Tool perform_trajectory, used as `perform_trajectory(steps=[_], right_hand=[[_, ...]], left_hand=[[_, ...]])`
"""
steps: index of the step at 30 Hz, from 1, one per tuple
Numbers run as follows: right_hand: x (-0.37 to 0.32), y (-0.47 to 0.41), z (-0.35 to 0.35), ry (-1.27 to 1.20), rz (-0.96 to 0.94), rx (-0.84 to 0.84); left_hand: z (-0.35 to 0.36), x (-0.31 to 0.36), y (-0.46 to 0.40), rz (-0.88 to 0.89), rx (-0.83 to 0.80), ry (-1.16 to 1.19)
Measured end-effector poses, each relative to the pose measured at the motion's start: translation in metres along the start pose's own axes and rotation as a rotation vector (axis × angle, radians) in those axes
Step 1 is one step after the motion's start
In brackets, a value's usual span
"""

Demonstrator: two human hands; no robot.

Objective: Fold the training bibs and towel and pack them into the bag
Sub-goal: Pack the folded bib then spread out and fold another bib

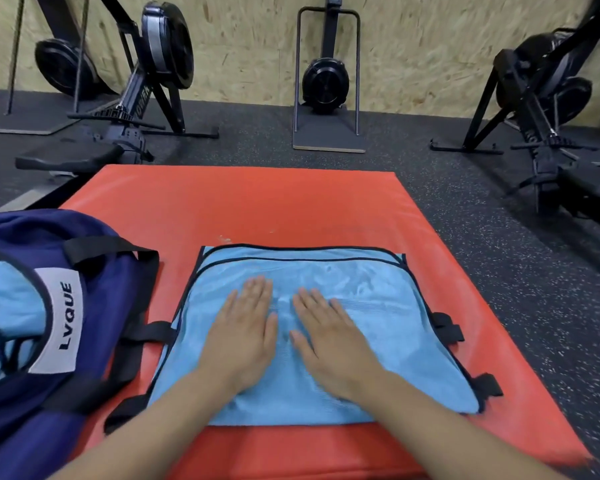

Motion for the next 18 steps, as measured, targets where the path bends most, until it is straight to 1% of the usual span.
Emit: perform_trajectory(steps=[2, 4, 7, 9, 11, 13, 16, 18], right_hand=[[0.013, 0.01, 0.006, 0.032, 0.036, 0.012], [0.046, 0.017, 0.006, 0.044, 0.144, 0.023], [0.095, 0.032, 0.0, 0.095, 0.296, -0.012], [0.106, 0.04, -0.006, 0.117, 0.355, -0.016], [0.092, 0.041, -0.012, 0.085, 0.306, -0.002], [0.056, 0.042, -0.012, 0.026, 0.173, -0.001], [-0.001, 0.049, -0.005, -0.02, -0.02, -0.043], [-0.01, 0.053, 0.0, -0.003, -0.045, -0.034]], left_hand=[[0.0, -0.007, 0.016, 0.008, -0.021, -0.015], [-0.014, -0.027, 0.024, -0.013, -0.018, -0.056], [-0.038, -0.061, 0.032, -0.066, -0.013, -0.165], [-0.048, -0.069, 0.039, -0.096, -0.014, -0.223], [-0.052, -0.054, 0.045, -0.094, -0.003, -0.228], [-0.048, -0.026, 0.052, -0.059, 0.031, -0.178], [-0.025, 0.005, 0.067, 0.008, -0.005, -0.107], [-0.014, 0.003, 0.077, 0.015, -0.03, -0.101]])
Point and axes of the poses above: each hand's wrist, its own y-axis away from the middle knuckle, its own z-axis out of the palm, x = y × z, the point moved 2 cm from there along -y, towards the middle knuckle, and after that the axes turned 13 degrees about y, right-handed, at the moved point
